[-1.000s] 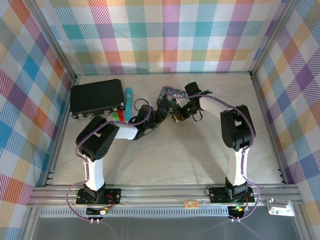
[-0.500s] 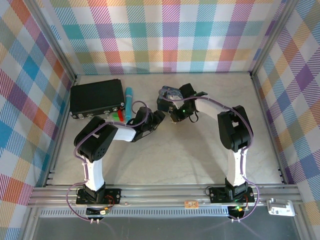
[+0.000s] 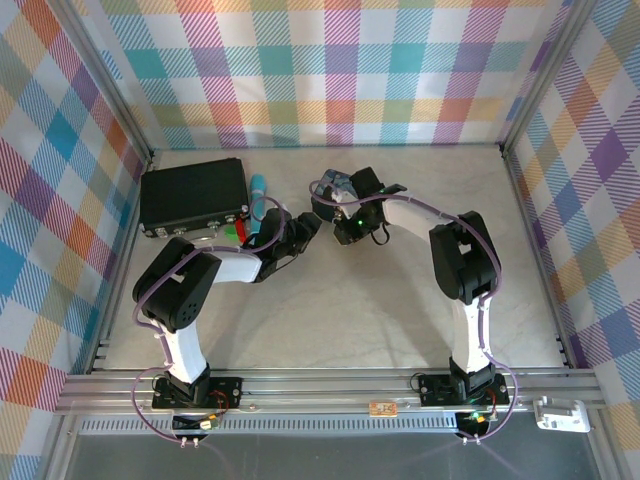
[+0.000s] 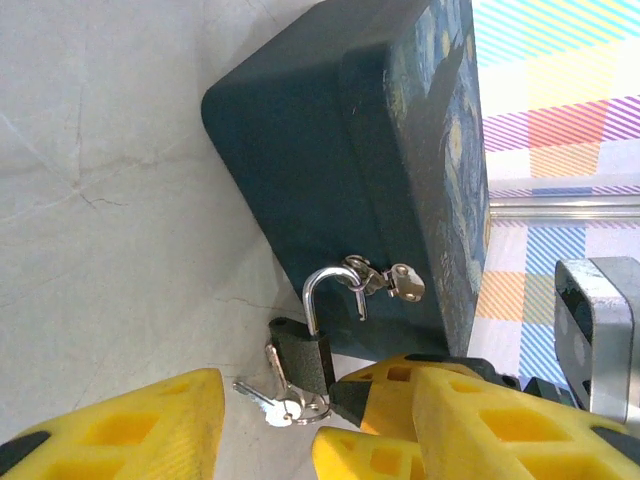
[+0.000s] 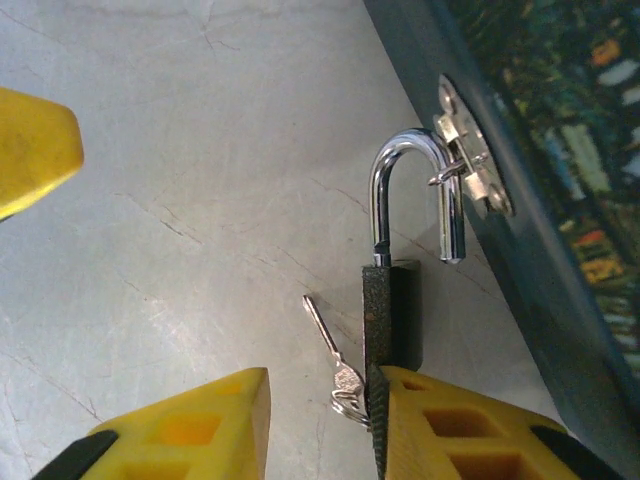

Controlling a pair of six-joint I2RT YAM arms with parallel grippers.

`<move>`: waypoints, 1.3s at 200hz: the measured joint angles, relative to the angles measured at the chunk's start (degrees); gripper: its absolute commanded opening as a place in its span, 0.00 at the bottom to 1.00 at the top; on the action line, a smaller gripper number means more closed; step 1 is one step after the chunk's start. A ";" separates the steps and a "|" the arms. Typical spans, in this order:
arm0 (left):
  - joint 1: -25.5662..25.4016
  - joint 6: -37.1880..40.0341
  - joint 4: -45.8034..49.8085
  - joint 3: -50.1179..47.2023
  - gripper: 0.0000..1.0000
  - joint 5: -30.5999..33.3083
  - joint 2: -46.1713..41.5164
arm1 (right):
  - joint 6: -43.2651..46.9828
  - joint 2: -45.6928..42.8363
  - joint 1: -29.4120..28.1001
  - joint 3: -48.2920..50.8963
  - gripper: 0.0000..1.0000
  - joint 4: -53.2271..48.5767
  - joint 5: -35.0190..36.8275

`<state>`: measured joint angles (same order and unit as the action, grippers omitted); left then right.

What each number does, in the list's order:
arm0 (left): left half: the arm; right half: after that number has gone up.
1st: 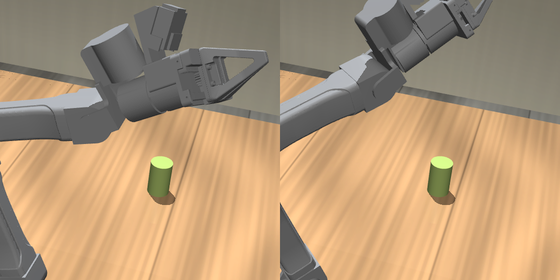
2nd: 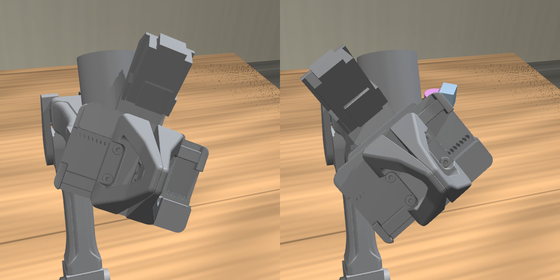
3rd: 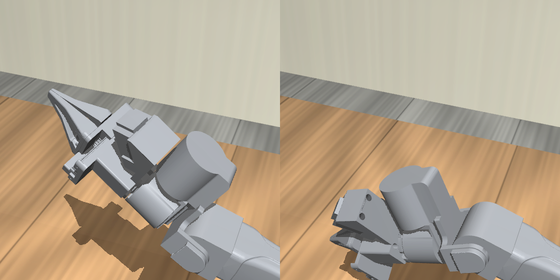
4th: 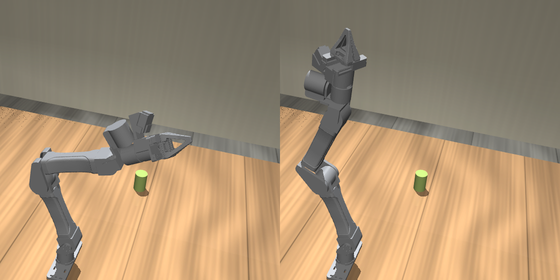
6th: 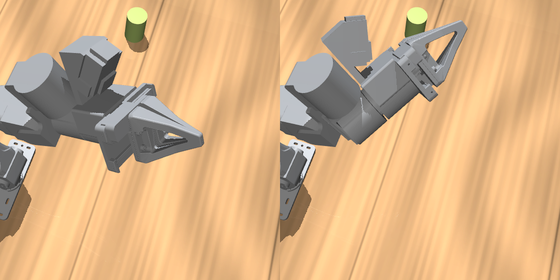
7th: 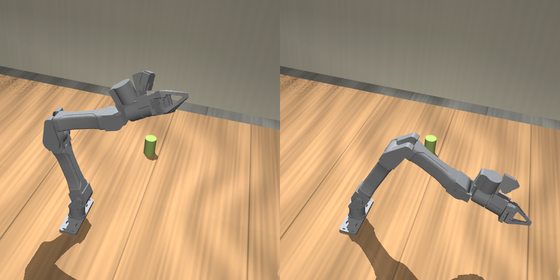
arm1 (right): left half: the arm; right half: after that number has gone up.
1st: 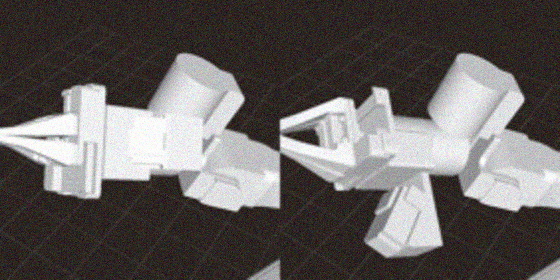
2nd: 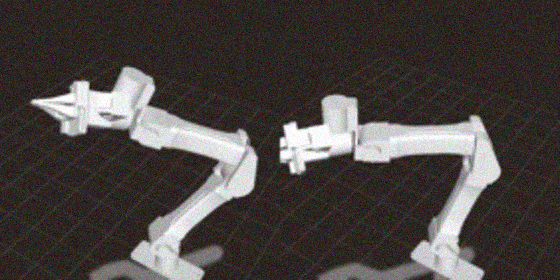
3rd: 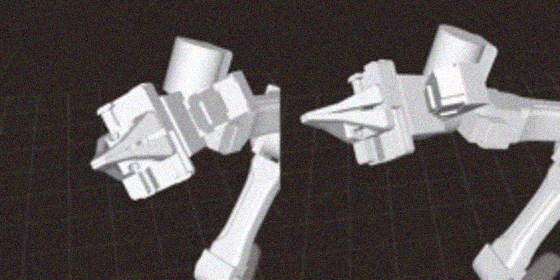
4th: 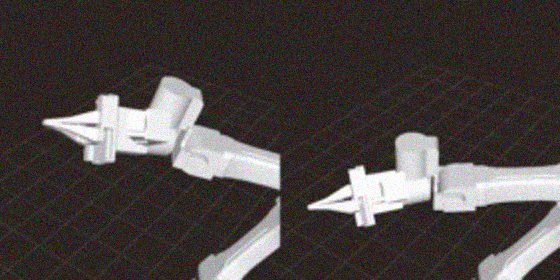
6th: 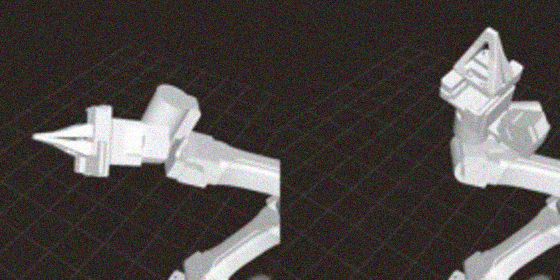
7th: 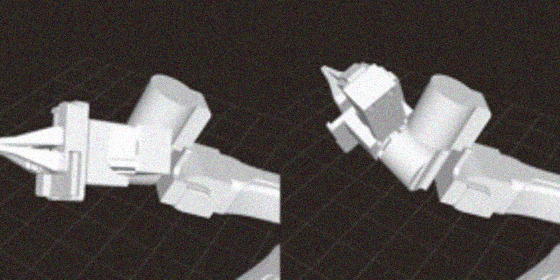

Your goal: Unlock the padlock with the key

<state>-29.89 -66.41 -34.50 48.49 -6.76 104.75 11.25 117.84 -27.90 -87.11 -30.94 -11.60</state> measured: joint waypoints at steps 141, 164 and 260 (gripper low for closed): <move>1.84 0.02 0.31 -2.27 0.52 -0.20 -3.26 | -3.61 3.87 -1.22 -1.51 0.42 0.09 4.61; 2.16 0.02 0.28 -2.27 0.52 -0.20 -3.48 | -4.61 3.58 -1.46 -1.51 0.43 0.11 6.69; 2.25 5.86 4.31 6.21 0.50 -3.48 -0.44 | -16.26 -9.99 2.21 3.48 0.58 -1.25 1.55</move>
<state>-27.64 -60.55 -30.20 54.70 -10.24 104.31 -5.02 107.85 -25.69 -83.64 -32.18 -10.04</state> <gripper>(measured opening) 0.515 0.577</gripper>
